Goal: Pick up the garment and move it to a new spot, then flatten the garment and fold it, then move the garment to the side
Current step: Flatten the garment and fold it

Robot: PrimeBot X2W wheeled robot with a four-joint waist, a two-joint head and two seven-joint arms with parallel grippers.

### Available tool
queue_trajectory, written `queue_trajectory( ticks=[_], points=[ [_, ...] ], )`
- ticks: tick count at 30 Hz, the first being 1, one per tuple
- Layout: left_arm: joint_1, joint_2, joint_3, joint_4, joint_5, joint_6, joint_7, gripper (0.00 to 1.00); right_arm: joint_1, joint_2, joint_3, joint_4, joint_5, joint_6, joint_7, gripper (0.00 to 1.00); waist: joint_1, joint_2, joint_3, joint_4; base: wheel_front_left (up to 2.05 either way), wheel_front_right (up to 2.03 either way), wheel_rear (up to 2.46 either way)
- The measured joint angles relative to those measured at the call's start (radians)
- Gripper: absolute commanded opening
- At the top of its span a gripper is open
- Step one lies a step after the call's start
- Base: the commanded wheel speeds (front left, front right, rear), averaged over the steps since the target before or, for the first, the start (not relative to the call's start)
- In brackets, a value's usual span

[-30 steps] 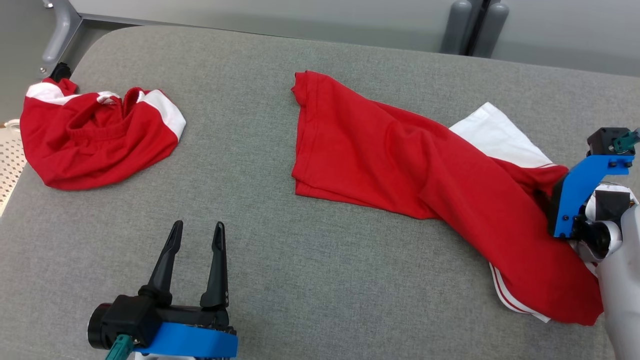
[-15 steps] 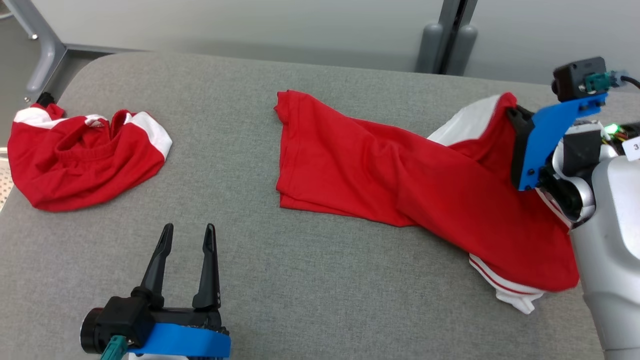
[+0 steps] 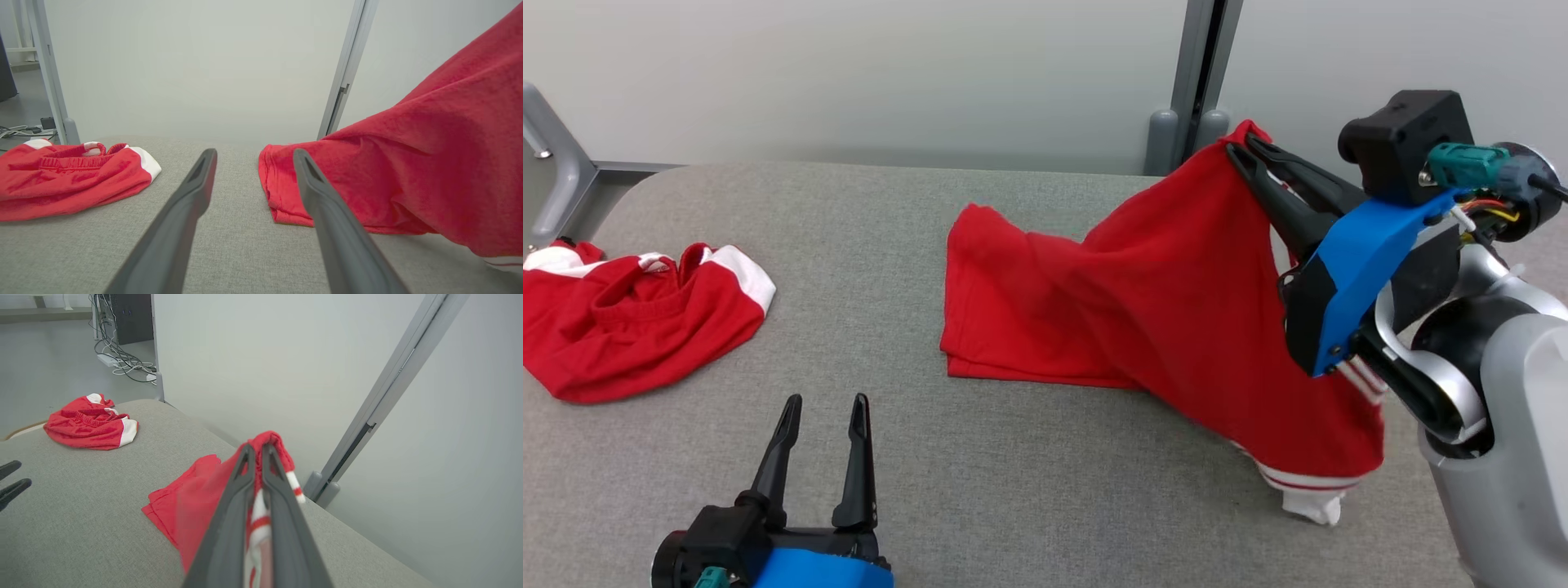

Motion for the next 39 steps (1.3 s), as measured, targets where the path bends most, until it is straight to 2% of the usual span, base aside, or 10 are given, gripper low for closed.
queue_trajectory(
  ticks=[4, 9, 14, 21, 25, 29, 30, 31, 35, 39],
  points=[
    [0.001, 0.001, 0.003, -0.003, -0.005, 0.001, 0.0, 1.0, 0.0, 0.011, -0.008, -0.062, 0.005, 0.0, 0.005, 0.0, 0.0, 0.0, -0.002, -0.008, 0.0, 0.0, 0.0],
    [0.0, 0.001, -0.001, -0.011, -0.006, 0.0, 0.0, 1.0, -0.003, 0.002, -0.087, -0.029, -0.024, 0.0, -0.005, 0.0, 0.0001, 0.0, 0.01, -0.007, 0.0, 0.0, 0.0],
    [-0.021, -0.002, -0.02, -0.012, -0.006, -0.009, 0.0, 1.0, -0.022, -0.105, -0.164, 0.194, -0.102, 0.0, -0.087, 0.0, 0.0002, 0.0, 0.041, 0.02, 0.0, 0.0, 0.0],
    [-0.048, -0.009, -0.042, -0.014, -0.005, -0.014, 0.0, 1.0, -0.096, -0.296, -0.138, 0.486, -0.262, 0.0, -0.308, 0.0, 0.0003, 0.0, 0.086, 0.092, 0.0, 0.0, 0.0],
    [-0.058, -0.014, -0.046, -0.017, -0.005, -0.017, 0.0, 1.0, -0.16, -0.333, -0.138, 0.627, -0.275, 0.0, -0.419, 0.0, 0.0003, 0.0001, 0.12, 0.134, 0.0, 0.0, 0.0],
    [-0.068, -0.021, -0.052, -0.024, -0.005, -0.02, 0.0, 1.0, -0.224, -0.336, -0.145, 0.756, -0.29, 0.0, -0.51, 0.0, 0.0003, 0.0001, 0.161, 0.17, 0.0, 0.0, 0.0],
    [-0.073, -0.022, -0.054, -0.026, -0.005, -0.02, 0.0, 1.0, -0.242, -0.333, -0.155, 0.79, -0.29, 0.0, -0.528, 0.17, 0.0004, 0.0001, 0.17, 0.178, 0.0, 0.0, 0.0],
    [-0.078, -0.024, -0.055, -0.028, -0.005, -0.021, 0.0, 1.0, -0.256, -0.328, -0.164, 0.822, -0.291, 0.0, -0.537, 1.0, 0.0005, 0.0001, 0.179, 0.187, 0.0, 0.0, 0.0],
    [-0.082, -0.027, -0.054, -0.027, 0.0, -0.022, 0.0, 1.0, -0.267, -0.291, -0.17, 0.92, -0.3, 0.0, -0.585, 1.0, 0.0004, 0.0002, 0.192, 0.204, 0.0, 0.0, 0.0],
    [-0.08, -0.03, -0.045, -0.023, 0.002, -0.021, 0.0, 1.0, -0.263, -0.243, -0.198, 0.981, -0.279, 0.0, -0.593, 1.0, 0.0003, 0.0001, 0.174, 0.186, 0.0, 0.0, 0.0]
  ],
)
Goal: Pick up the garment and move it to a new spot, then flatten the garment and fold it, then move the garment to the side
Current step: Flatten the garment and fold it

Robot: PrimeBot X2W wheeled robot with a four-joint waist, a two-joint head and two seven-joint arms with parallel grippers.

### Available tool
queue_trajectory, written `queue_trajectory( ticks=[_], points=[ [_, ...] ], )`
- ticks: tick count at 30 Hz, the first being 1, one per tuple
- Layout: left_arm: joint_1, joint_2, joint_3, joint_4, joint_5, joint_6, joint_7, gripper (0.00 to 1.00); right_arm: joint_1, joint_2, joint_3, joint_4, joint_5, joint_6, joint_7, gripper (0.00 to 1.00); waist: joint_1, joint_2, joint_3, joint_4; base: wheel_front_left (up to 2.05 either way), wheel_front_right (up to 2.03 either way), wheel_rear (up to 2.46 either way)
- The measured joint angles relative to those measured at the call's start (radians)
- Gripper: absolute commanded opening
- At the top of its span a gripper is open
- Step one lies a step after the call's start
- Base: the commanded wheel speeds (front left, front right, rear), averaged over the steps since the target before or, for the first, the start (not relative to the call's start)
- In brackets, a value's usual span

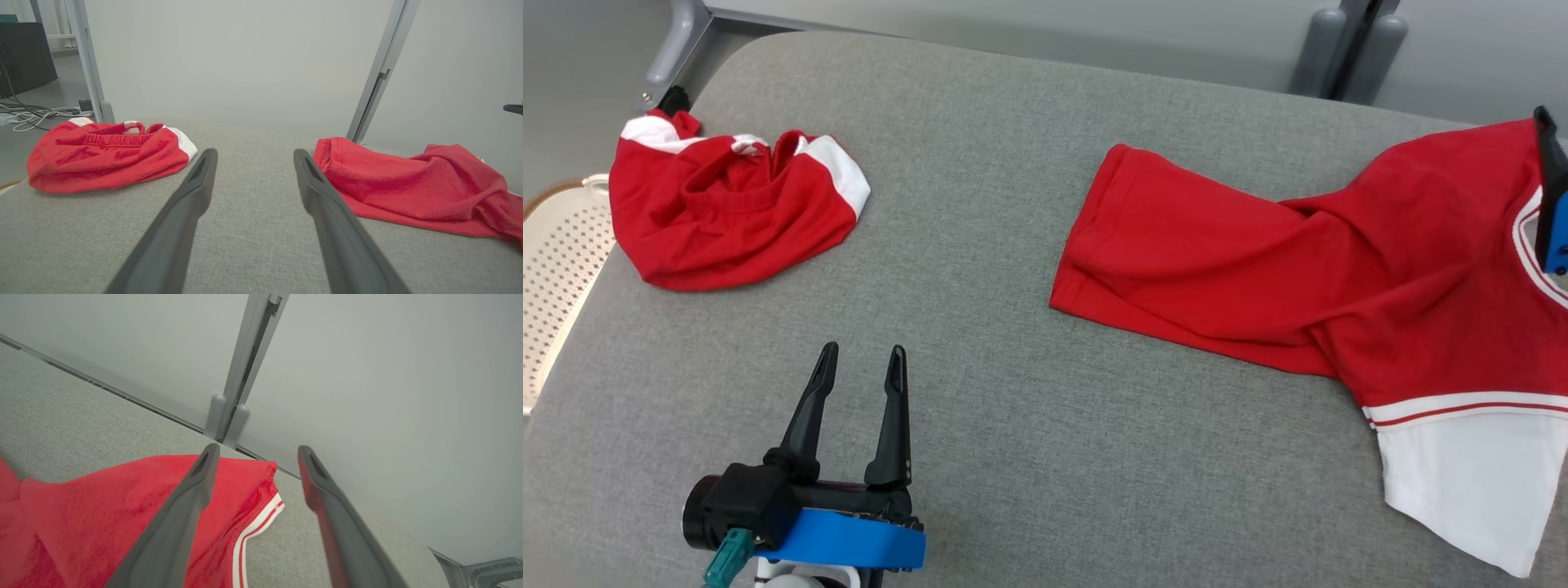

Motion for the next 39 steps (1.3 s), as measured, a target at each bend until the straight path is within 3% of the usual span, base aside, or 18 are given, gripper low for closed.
queue_trajectory(
  ticks=[8, 13, 16, 20, 24, 28, 39],
  points=[
    [0.026, 0.001, 0.03, 0.014, 0.007, 0.005, 0.0, 1.0, 0.13, 0.1, -0.02, -0.055, 0.1, 0.0, 0.018, 1.0, -0.0002, 0.0, -0.06, -0.076, 0.0, 0.0, 0.0],
    [0.052, 0.007, 0.047, 0.023, 0.007, 0.013, 0.0, 1.0, 0.298, 0.156, 0.0, -0.259, 0.155, 0.0, 0.016, 1.0, -0.0002, -0.0001, -0.105, -0.128, 0.0, 0.0, 0.0],
    [0.069, 0.01, 0.058, 0.03, 0.006, 0.018, 0.0, 1.0, 0.431, 0.202, -0.072, -0.411, 0.17, 0.0, -0.042, 1.0, -0.0003, -0.0001, -0.133, -0.154, 0.0, 0.0, 0.0],
    [0.088, 0.013, 0.062, 0.042, 0.003, 0.022, 0.0, 1.0, 0.627, 0.311, -0.172, -0.582, 0.15, 0.0, -0.138, 1.0, -0.0003, -0.0002, -0.172, -0.177, 0.0, 0.0, 0.0],
    [0.104, 0.019, 0.072, 0.053, -0.001, 0.028, 0.0, 1.0, 0.777, 0.4, -0.206, -0.698, 0.116, 0.0, -0.184, 1.0, -0.0003, -0.0001, -0.201, -0.205, 0.0, 0.0, 0.0],
    [0.118, 0.027, 0.081, 0.061, -0.009, 0.037, 0.0, 1.0, 0.857, 0.42, -0.202, -0.754, 0.096, 0.0, -0.203, 1.0, -0.0004, -0.0002, -0.226, -0.232, 0.0, 0.0, 0.0],
    [0.15, 0.049, 0.09, 0.078, -0.018, 0.049, 0.019, 1.0, 0.944, 0.429, -0.162, -0.766, 0.119, 0.0, -0.197, 1.0, -0.0002, -0.0002, -0.274, -0.281, 0.0, 0.0, 0.0]
  ],
)
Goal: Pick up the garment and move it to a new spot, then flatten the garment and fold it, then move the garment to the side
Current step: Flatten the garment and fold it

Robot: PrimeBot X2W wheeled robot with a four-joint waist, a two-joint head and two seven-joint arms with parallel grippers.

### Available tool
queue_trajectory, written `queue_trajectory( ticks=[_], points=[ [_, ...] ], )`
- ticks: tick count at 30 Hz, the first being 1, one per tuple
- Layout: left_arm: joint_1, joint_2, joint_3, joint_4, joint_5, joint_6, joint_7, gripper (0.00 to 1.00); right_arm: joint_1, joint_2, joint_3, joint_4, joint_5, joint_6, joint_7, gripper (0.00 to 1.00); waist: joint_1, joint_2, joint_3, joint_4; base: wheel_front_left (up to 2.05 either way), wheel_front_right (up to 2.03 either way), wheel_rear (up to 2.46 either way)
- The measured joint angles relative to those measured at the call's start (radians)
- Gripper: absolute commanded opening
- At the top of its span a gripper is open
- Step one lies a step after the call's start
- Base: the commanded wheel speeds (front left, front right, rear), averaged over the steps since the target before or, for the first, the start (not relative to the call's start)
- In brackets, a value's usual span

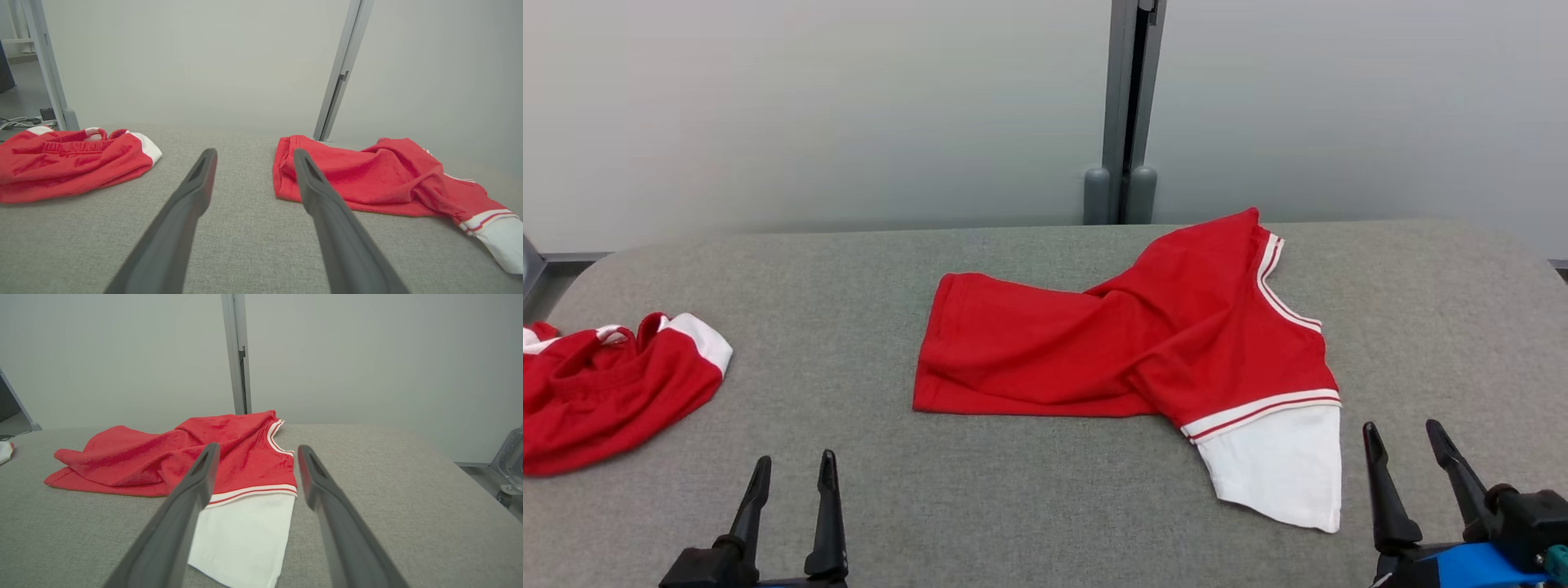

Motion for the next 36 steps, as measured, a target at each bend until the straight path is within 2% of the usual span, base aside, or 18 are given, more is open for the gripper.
queue_trajectory(
  ticks=[11, 17, 21, 22, 36],
  points=[
    [0.004, 0.003, -0.015, 0.002, -0.005, 0.008, 0.009, 1.0, 0.012, 0.0, 0.009, -0.007, 0.006, 0.0, -0.003, 1.0, 0.0001, 0.0, 0.0, -0.008, 0.0, 0.0, 0.0],
    [-0.032, 0.002, -0.027, 0.041, -0.026, 0.0, 0.057, 1.0, 0.012, 0.0, 0.02, -0.012, 0.012, 0.0, 0.006, 1.0, 0.0, 0.0, 0.014, -0.012, 0.0, 0.0, 0.0],
    [-0.151, 0.007, -0.056, 0.128, -0.049, -0.027, 0.122, 1.0, 0.005, 0.001, 0.042, -0.018, 0.021, 0.0, 0.01, 1.0, 0.0001, 0.0, 0.049, -0.024, 0.0, 0.0, 0.0],
    [-0.222, 0.009, -0.064, 0.186, -0.058, -0.036, 0.14, 1.0, -0.009, 0.001, 0.055, -0.02, 0.024, 0.0, 0.015, 1.0, 0.0003, 0.0002, 0.074, -0.033, 0.0, 0.0, 0.0],
    [-0.574, 0.049, -0.115, 0.56, -0.076, -0.056, 0.237, 1.0, -0.079, 0.001, 0.091, -0.017, 0.025, 0.0, 0.015, 1.0, 0.0003, 0.0003, 0.212, -0.129, 0.0, 0.0, 0.0]
  ],
)
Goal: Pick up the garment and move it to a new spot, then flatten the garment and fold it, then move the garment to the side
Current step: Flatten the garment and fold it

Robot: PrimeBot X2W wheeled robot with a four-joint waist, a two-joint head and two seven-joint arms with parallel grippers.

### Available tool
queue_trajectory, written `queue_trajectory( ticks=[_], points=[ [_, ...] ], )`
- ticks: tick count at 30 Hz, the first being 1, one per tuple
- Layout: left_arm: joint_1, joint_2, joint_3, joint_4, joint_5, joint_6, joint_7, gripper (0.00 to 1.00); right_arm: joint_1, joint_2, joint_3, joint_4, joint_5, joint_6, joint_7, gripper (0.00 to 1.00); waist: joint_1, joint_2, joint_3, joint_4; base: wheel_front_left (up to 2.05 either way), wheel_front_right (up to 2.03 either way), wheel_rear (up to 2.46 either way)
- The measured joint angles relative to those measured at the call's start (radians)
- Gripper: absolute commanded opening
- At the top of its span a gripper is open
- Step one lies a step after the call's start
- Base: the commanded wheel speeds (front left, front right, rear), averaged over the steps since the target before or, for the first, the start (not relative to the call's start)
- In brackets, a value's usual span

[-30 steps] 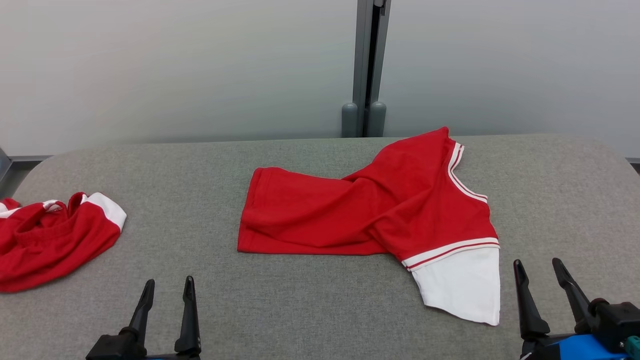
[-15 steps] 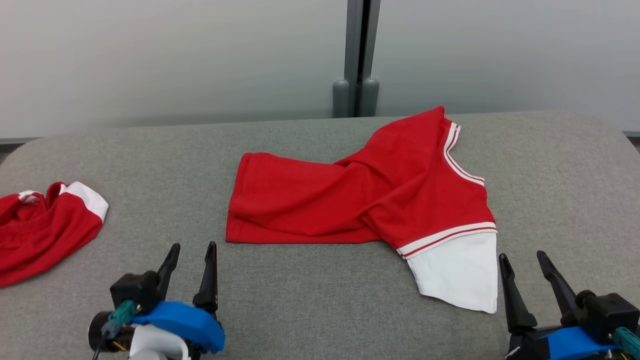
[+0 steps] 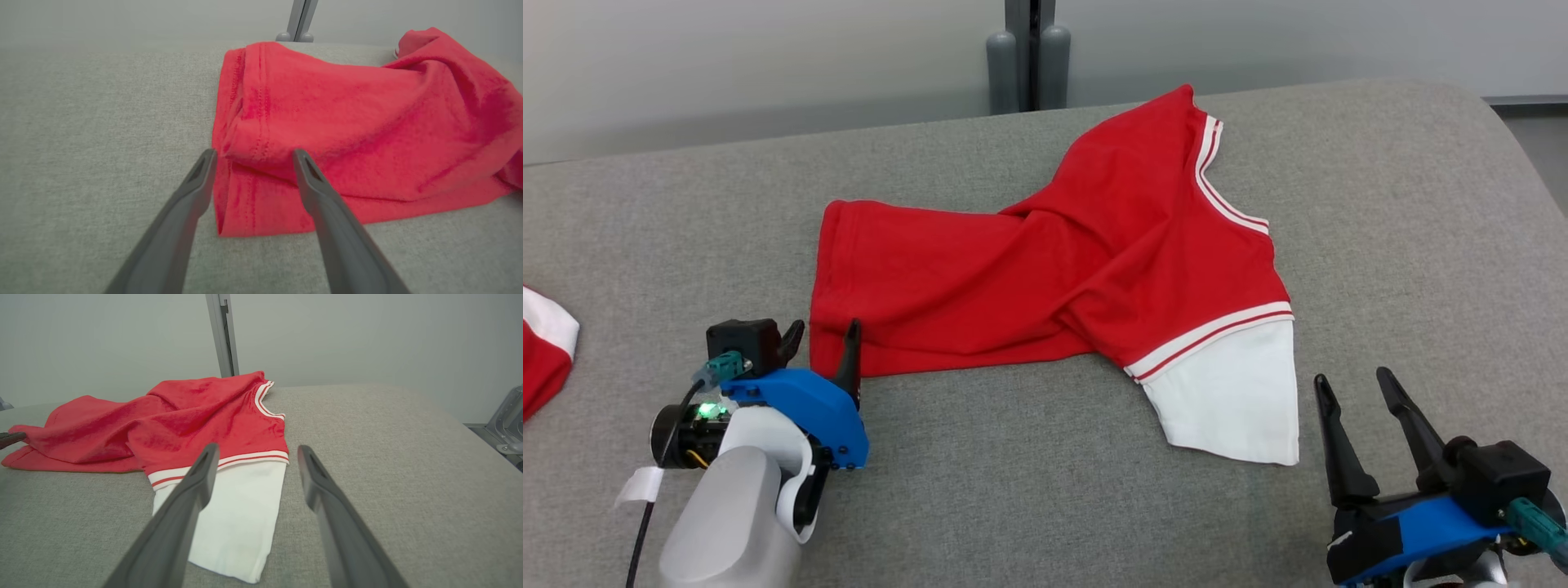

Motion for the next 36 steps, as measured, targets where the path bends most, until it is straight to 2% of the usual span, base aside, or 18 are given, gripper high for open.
queue_trajectory(
  ticks=[9, 17, 18, 19, 23, 28, 31, 36],
  points=[
    [-0.086, 0.001, 0.0, 0.123, -0.003, 0.007, -0.059, 1.0, -0.022, 0.0, -0.002, 0.002, 0.0, 0.0, -0.009, 1.0, -0.0001, 0.0, 0.041, -0.018, 0.0, 0.0, 0.0],
    [-0.151, -0.005, -0.064, 0.195, -0.007, -0.006, -0.038, 1.0, -0.03, 0.0, 0.0, -0.002, -0.001, 0.0, -0.009, 1.0, -0.0001, 0.0, 0.056, -0.013, 0.0, 0.0, 0.0],
    [-0.155, -0.009, -0.075, 0.203, -0.014, -0.006, -0.028, 0.62, -0.03, 0.0, 0.001, -0.002, 0.0, 0.0, -0.009, 1.0, -0.0002, 0.0, 0.058, -0.013, 0.0, 0.0, 0.0],
    [-0.157, -0.011, -0.087, 0.207, -0.017, -0.006, -0.021, 0.0, -0.03, 0.0, 0.002, -0.002, 0.0, 0.0, -0.009, 1.0, -0.0002, 0.0, 0.059, -0.013, 0.0, 0.0, 0.0],
    [-0.167, -0.016, -0.133, 0.191, -0.079, -0.007, -0.028, 0.0, -0.034, 0.0, -0.004, -0.003, 0.001, 0.0, -0.01, 1.0, -0.0001, 0.0001, 0.063, -0.01, 0.0, 0.0, 0.0],
    [-0.148, 0.0, -0.144, 0.145, -0.137, -0.008, -0.077, 0.0, -0.031, 0.0, -0.024, -0.004, 0.001, 0.0, -0.014, 1.0, -0.0002, -0.0001, 0.051, 0.012, 0.0, 0.0, 0.0],
    [-0.105, 0.002, -0.136, 0.083, -0.175, -0.008, -0.112, 0.0, -0.029, 0.0, -0.03, -0.005, 0.003, 0.0, -0.015, 1.0, -0.0002, -0.0001, 0.037, 0.032, 0.0, 0.0, 0.0],
    [-0.015, 0.021, -0.134, -0.075, -0.197, -0.007, -0.1, 0.0, -0.015, 0.0, -0.038, -0.007, 0.006, 0.0, -0.013, 1.0, -0.0003, -0.0002, 0.008, 0.068, 0.0, 0.0, 0.0]
  ],
)
